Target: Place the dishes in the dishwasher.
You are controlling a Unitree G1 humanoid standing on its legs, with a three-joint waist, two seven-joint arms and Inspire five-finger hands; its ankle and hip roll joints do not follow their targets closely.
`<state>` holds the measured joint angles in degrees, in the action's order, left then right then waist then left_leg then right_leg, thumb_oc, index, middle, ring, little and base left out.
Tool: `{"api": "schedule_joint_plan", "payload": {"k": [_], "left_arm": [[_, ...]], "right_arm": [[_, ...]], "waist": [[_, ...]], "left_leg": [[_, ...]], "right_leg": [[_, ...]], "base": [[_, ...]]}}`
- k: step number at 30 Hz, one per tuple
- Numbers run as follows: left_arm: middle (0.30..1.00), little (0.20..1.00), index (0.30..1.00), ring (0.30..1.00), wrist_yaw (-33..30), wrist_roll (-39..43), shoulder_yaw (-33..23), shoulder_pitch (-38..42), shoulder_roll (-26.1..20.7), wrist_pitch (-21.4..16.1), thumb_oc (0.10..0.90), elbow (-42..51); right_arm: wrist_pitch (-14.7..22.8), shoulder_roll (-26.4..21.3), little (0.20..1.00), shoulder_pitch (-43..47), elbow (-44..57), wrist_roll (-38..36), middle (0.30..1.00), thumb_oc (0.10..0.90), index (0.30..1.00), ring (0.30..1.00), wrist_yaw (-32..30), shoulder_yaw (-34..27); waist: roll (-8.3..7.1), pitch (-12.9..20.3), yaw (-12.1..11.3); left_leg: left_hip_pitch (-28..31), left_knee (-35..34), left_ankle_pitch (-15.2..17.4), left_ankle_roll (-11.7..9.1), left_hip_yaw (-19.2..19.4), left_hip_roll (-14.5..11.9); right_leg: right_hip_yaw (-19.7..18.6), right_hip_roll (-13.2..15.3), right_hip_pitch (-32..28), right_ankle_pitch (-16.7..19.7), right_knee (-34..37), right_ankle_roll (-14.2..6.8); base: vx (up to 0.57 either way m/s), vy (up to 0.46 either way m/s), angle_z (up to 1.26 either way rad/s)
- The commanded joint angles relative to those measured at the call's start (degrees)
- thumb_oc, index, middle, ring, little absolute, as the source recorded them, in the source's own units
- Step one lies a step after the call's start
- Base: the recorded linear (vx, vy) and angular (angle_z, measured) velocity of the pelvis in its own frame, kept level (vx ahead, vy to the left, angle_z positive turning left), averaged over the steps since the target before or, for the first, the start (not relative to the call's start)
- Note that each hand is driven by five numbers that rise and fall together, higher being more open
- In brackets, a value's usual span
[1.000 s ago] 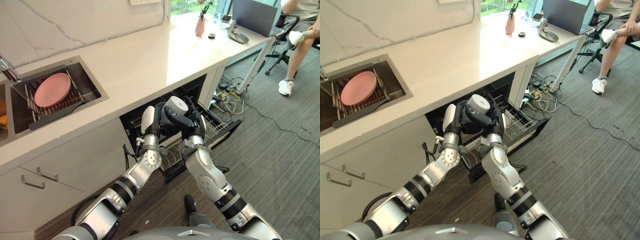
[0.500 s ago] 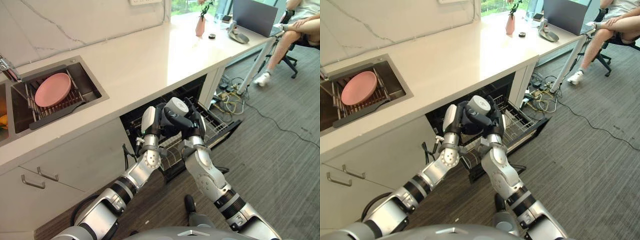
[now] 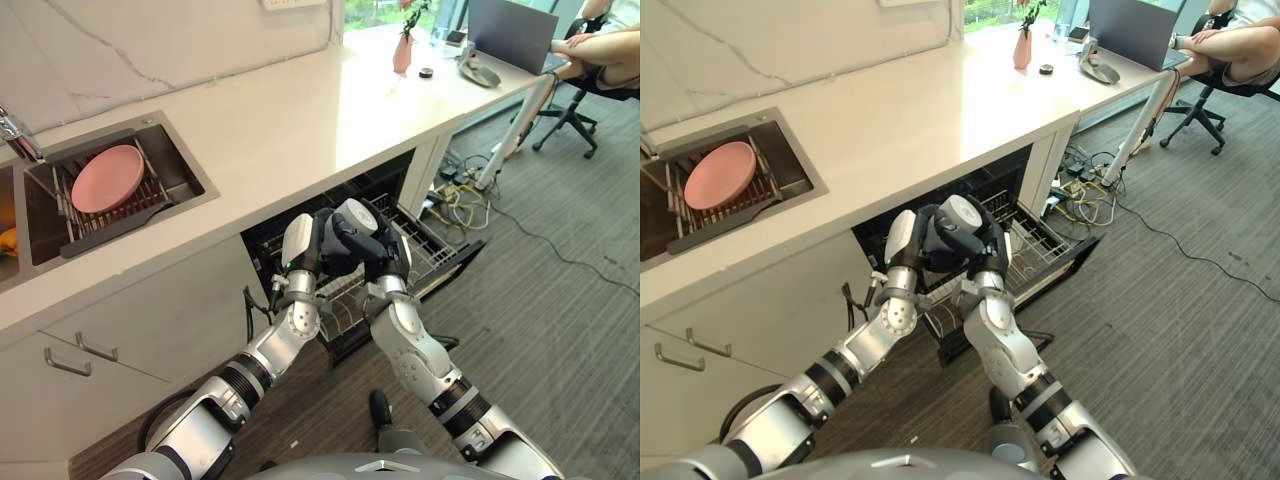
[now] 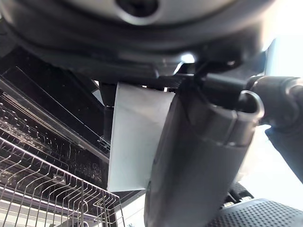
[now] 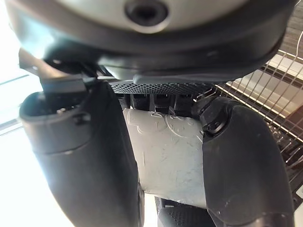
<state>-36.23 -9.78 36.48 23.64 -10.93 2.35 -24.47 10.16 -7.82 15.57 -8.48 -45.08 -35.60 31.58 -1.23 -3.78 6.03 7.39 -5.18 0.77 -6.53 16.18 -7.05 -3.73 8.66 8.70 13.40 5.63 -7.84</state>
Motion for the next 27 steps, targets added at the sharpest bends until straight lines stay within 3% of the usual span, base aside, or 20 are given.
{"api": "schedule_joint_plan", "payload": {"k": [1,12,13,14,15,16,27], "left_arm": [[0.300,0.300,0.300,0.300,-1.9,-3.7,2.0,12.2,1.6,-6.5,0.400,3.1],[0.300,0.300,0.300,0.300,-1.9,-3.2,2.3,12.5,1.4,-7.2,0.400,3.5],[0.385,0.385,0.385,0.385,-1.7,-3.2,2.4,12.5,1.2,-7.3,0.456,3.5],[0.571,0.571,0.571,0.571,-1.5,-3.2,2.4,12.6,1.1,-7.4,0.580,3.6],[0.808,0.808,0.808,0.808,-1.0,-3.1,2.5,12.5,1.0,-7.5,0.739,3.7],[0.900,0.900,0.900,0.900,-0.4,-2.8,2.6,12.4,0.9,-7.6,0.800,3.8],[0.900,0.900,0.900,0.900,4.6,-8.2,2.6,12.1,-2.0,-7.0,0.800,6.3]], "right_arm": [[3.8,3.8,0.300,6.7,2.4,-0.1,0.300,0.400,0.300,0.300,3.6,-0.9],[5.9,3.6,0.300,7.8,3.2,3.7,0.300,0.400,0.300,0.300,2.1,-3.6],[6.1,3.3,0.300,8.1,3.3,4.7,0.300,0.400,0.300,0.300,1.6,-4.2],[6.3,3.1,0.300,8.2,3.5,5.8,0.300,0.400,0.300,0.300,1.3,-4.7],[6.4,2.9,0.300,8.4,3.7,6.8,0.300,0.400,0.300,0.300,0.6,-5.4],[6.5,2.6,0.300,8.7,4.0,8.3,0.300,0.400,0.300,0.300,-0.2,-6.4],[7.9,0.8,0.300,11.1,5.7,14.3,0.300,0.400,0.300,0.300,-4.4,-14.0]], "waist": [[-1.21,1.4,-1.5],[-0.80,1.3,-1.4],[-0.73,1.3,-1.4],[-0.68,1.3,-1.4],[-0.59,1.3,-1.4],[-0.52,1.4,-1.4],[-0.32,1.8,-2.0]], "left_leg": [[-0.9,0.2,3.2,1.1,-4.7,0.3],[-1.1,0.2,3.2,1.3,-5.1,0.5],[-1.0,0.2,3.2,1.3,-5.1,0.5],[-1.0,0.2,3.2,1.3,-5.1,0.5],[-0.9,0.2,3.3,1.3,-5.2,0.5],[-0.7,0.2,3.3,1.3,-5.2,0.5],[-0.4,0.2,3.5,1.2,-5.9,0.1]], "right_leg": [[2.7,1.7,-8.2,-10.4,-1.5,-3.1],[3.1,2.0,-8.0,-10.7,-1.8,-3.3],[3.2,2.0,-8.0,-10.7,-1.9,-3.3],[3.2,2.0,-8.1,-10.8,-1.9,-3.3],[3.3,2.1,-8.1,-10.9,-2.0,-3.3],[3.5,2.1,-8.3,-11.0,-2.0,-3.3],[4.8,2.1,-9.3,-12.1,-2.1,-3.4]], "base": [[0.00,0.000,0.00],[0.00,0.004,0.02],[0.00,0.000,0.00],[0.01,0.012,0.03],[0.00,0.000,0.00],[0.00,0.000,0.00],[0.00,-0.001,0.10]]}}
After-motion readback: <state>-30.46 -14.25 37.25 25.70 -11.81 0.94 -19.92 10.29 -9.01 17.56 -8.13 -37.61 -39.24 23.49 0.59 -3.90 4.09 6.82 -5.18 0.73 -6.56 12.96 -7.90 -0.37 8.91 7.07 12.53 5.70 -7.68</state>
